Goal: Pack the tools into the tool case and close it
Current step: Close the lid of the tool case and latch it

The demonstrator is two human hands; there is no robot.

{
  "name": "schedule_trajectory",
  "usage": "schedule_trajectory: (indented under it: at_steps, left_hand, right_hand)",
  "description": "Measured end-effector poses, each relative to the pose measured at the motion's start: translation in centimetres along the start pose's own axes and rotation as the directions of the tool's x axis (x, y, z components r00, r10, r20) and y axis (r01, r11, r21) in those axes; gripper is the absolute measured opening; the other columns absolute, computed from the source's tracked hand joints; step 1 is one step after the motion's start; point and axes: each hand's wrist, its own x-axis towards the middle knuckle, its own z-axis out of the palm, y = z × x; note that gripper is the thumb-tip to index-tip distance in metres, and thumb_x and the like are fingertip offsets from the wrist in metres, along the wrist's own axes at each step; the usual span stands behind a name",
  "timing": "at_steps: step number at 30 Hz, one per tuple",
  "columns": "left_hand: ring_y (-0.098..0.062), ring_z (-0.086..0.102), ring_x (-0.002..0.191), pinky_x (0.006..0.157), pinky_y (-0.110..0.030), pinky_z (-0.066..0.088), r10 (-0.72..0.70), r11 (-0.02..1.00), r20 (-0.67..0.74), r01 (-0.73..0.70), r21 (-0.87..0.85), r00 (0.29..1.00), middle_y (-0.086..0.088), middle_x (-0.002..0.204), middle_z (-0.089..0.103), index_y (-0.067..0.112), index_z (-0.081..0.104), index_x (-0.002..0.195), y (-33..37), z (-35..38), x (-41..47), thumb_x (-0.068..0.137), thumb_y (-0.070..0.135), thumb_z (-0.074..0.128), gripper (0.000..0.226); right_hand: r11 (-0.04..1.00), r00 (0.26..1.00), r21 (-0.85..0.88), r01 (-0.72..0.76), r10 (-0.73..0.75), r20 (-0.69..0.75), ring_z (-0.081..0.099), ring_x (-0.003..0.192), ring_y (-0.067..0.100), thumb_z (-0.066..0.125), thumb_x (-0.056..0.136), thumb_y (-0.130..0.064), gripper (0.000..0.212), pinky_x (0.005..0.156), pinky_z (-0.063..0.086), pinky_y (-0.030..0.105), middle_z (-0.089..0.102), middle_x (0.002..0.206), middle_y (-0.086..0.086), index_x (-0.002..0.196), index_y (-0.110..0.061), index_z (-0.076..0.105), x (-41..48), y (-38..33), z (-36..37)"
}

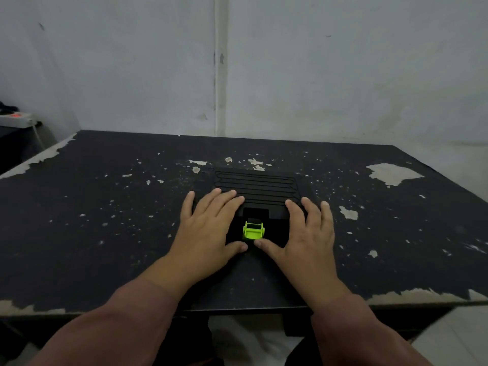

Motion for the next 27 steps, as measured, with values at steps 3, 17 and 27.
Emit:
schedule_trajectory:
  at_steps: [3, 17, 27]
  left_hand:
    - [-0.022, 0.043, 0.132, 0.109, -0.057, 0.023, -0.019, 0.994, -0.071, 0.026, 0.104, 0.997, 0.006, 0.137, 0.050, 0.028, 0.042, 0.130, 0.9, 0.4, 0.2, 0.056, 0.059, 0.074, 0.086]
    - [-0.023, 0.056, 0.112, 0.093, -0.043, 0.040, 0.084, 0.986, -0.248, -0.045, 0.160, 0.965, 0.005, 0.117, 0.060, 0.024, 0.054, 0.115, 0.7, 0.5, 1.0, 0.062, 0.057, 0.066, 0.064]
    - [-0.024, 0.054, 0.117, 0.100, -0.047, 0.037, 0.043, 0.992, -0.238, -0.012, 0.129, 0.970, 0.005, 0.121, 0.059, 0.025, 0.052, 0.119, 0.8, 0.7, 0.8, 0.064, 0.056, 0.068, 0.064]
  right_hand:
    - [0.999, 1.000, -0.026, 0.019, -0.019, -0.014, 0.035, 0.130, 0.045, 0.054, 0.057, -0.074, 0.092, 0.100, 0.037, 0.057, 0.050, 0.133, 0.016, 0.127, -0.016, 0.047, 0.2, 0.1, -0.1]
    - [0.996, 0.996, -0.079, 0.053, -0.058, -0.074, 0.050, 0.111, 0.035, 0.038, 0.064, -0.080, 0.080, 0.093, 0.042, 0.052, 0.059, 0.115, 0.009, 0.112, -0.019, 0.058, 1.3, 0.5, -0.4]
    - [1.000, 0.997, 0.003, -0.007, 0.007, -0.071, 0.047, 0.107, 0.031, 0.044, 0.071, -0.070, 0.059, 0.083, 0.045, 0.050, 0.054, 0.108, 0.005, 0.102, -0.021, 0.056, 1.5, -0.2, -0.4]
